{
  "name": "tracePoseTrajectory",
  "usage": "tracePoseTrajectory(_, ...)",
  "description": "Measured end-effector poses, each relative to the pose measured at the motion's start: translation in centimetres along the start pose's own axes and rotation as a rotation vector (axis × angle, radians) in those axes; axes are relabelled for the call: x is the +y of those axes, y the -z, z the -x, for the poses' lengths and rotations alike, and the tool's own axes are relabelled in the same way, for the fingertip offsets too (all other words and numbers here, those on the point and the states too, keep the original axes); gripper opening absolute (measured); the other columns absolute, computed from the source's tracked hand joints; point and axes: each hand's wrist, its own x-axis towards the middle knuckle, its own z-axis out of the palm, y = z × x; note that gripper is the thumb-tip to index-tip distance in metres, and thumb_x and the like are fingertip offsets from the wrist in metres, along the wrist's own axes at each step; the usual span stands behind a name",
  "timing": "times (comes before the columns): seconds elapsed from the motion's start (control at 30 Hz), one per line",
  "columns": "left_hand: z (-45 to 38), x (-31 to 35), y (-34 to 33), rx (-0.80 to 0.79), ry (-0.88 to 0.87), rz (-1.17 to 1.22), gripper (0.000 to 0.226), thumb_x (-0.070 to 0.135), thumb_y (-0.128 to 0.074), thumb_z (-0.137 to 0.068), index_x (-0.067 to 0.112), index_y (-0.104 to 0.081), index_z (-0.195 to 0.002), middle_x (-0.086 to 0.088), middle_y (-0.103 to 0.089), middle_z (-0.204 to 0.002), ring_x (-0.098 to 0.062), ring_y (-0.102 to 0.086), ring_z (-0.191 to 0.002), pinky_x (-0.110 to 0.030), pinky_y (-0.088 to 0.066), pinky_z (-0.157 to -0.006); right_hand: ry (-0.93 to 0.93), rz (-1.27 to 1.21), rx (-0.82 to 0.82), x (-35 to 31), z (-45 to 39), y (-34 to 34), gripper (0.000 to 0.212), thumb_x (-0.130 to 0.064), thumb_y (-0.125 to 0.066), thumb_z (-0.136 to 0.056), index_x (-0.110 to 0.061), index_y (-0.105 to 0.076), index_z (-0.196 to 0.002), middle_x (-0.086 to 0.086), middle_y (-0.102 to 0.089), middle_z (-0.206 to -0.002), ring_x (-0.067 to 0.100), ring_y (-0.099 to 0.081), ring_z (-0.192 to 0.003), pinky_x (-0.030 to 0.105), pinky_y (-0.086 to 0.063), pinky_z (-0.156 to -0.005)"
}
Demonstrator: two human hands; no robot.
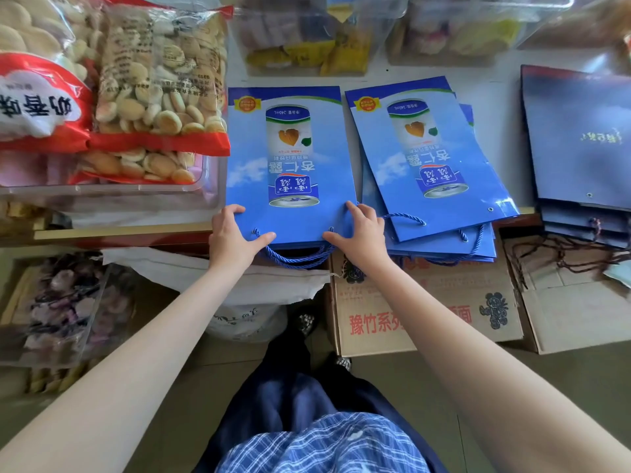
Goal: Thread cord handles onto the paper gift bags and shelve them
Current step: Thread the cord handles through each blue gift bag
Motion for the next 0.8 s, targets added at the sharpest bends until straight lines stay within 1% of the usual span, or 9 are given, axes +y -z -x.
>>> tracePoseTrajectory(0.13,0.5,0.1,-0.5,0.010,0.015,-0.146,0.066,0.038,-0.072,-0.077,0.017,-0.038,-0.129,-0.005,-0.030,-0.144,-0.036,-0.039,-0.121,-0.042,-0.035,-0.094,0.014,0.173,0.035,-0.6,0.2,-0.4,0.069,-0.042,-0.062,-0.087,-0.018,-0.029,-0.142,0.008,-0.019,-0.150,0.031,-0.023,-0.132,0.041,-0.032,-0.100)
tracePoseTrajectory(0.23,1.7,-0.3,-0.5,0.079,-0.145,-0.426,0.062,0.044,-0.058,-0.087,0.018,-0.036,-0.138,-0.010,-0.013,-0.155,-0.042,-0.024,-0.132,-0.052,-0.026,-0.102,0.218,0.366,0.118,-0.2,1.0,-0.1,0.061,-0.039,-0.054,-0.092,-0.019,-0.029,-0.144,0.010,-0.009,-0.157,0.031,-0.015,-0.138,0.043,-0.025,-0.106)
tracePoseTrajectory(0.27,2.1,-0.8,-0.5,0.114,-0.275,-0.531,0.059,0.043,-0.055,-0.090,0.017,-0.037,-0.139,-0.012,-0.014,-0.155,-0.041,-0.020,-0.137,-0.056,-0.023,-0.104,0.343,0.426,0.132,0.3,1.3,0.0,0.057,-0.034,-0.052,-0.094,-0.017,-0.032,-0.145,0.011,-0.013,-0.157,0.031,-0.018,-0.140,0.044,-0.024,-0.109)
tracePoseTrajectory(0.33,2.4,-1.6,-0.6,0.117,-0.533,-0.707,0.059,0.040,-0.057,-0.087,0.011,-0.044,-0.137,-0.016,-0.029,-0.150,-0.039,-0.029,-0.137,-0.061,-0.026,-0.103,0.554,0.493,0.121,1.4,1.8,-0.2,0.052,-0.025,-0.056,-0.090,-0.009,-0.045,-0.138,0.018,-0.034,-0.149,0.038,-0.036,-0.134,0.049,-0.035,-0.105)
tracePoseTrajectory(0.4,1.9,-2.3,-1.0,0.053,-0.667,-0.835,0.069,0.034,-0.074,-0.075,0.006,-0.050,-0.133,-0.022,-0.043,-0.141,-0.041,-0.045,-0.126,-0.058,-0.035,-0.099,0.584,0.501,0.068,2.5,2.1,-0.7,0.055,-0.021,-0.068,-0.083,-0.003,-0.051,-0.132,0.022,-0.048,-0.138,0.041,-0.050,-0.122,0.052,-0.045,-0.095)
tracePoseTrajectory(0.47,1.2,-2.4,-1.1,-0.006,-0.693,-0.917,0.082,0.024,-0.086,-0.061,0.005,-0.050,-0.132,-0.029,-0.047,-0.134,-0.044,-0.050,-0.120,-0.054,-0.042,-0.096,0.564,0.530,0.035,3.0,2.1,-0.9,0.063,-0.017,-0.077,-0.076,-0.002,-0.052,-0.131,0.022,-0.053,-0.132,0.040,-0.055,-0.117,0.051,-0.047,-0.091)
tracePoseTrajectory(0.53,0.8,-2.2,-1.0,-0.039,-0.673,-0.992,0.082,0.011,-0.082,-0.065,0.008,-0.044,-0.138,-0.030,-0.044,-0.135,-0.042,-0.048,-0.122,-0.048,-0.042,-0.099,0.574,0.565,0.009,2.9,2.2,-0.6,0.065,-0.008,-0.073,-0.078,-0.002,-0.045,-0.136,0.021,-0.047,-0.138,0.039,-0.049,-0.124,0.049,-0.043,-0.098)
tracePoseTrajectory(0.67,0.6,-2.1,-0.3,-0.059,-0.668,-0.992,0.072,-0.006,-0.070,-0.073,0.012,-0.044,-0.138,-0.026,-0.048,-0.134,-0.036,-0.052,-0.121,-0.040,-0.043,-0.097,0.609,0.674,-0.055,2.9,2.2,0.1,0.074,0.001,-0.047,-0.090,-0.016,-0.009,-0.151,0.008,-0.011,-0.158,0.025,-0.013,-0.144,0.037,-0.017,-0.115)
tracePoseTrajectory(0.8,-0.3,-2.4,0.1,-0.090,-0.707,-1.028,0.084,-0.003,-0.088,-0.048,0.011,-0.059,-0.125,-0.024,-0.062,-0.117,-0.036,-0.064,-0.103,-0.040,-0.053,-0.082,0.622,0.692,-0.068,2.4,1.8,1.0,0.073,0.001,-0.043,-0.091,-0.020,-0.006,-0.151,0.005,-0.006,-0.159,0.022,-0.012,-0.143,0.032,-0.016,-0.112)
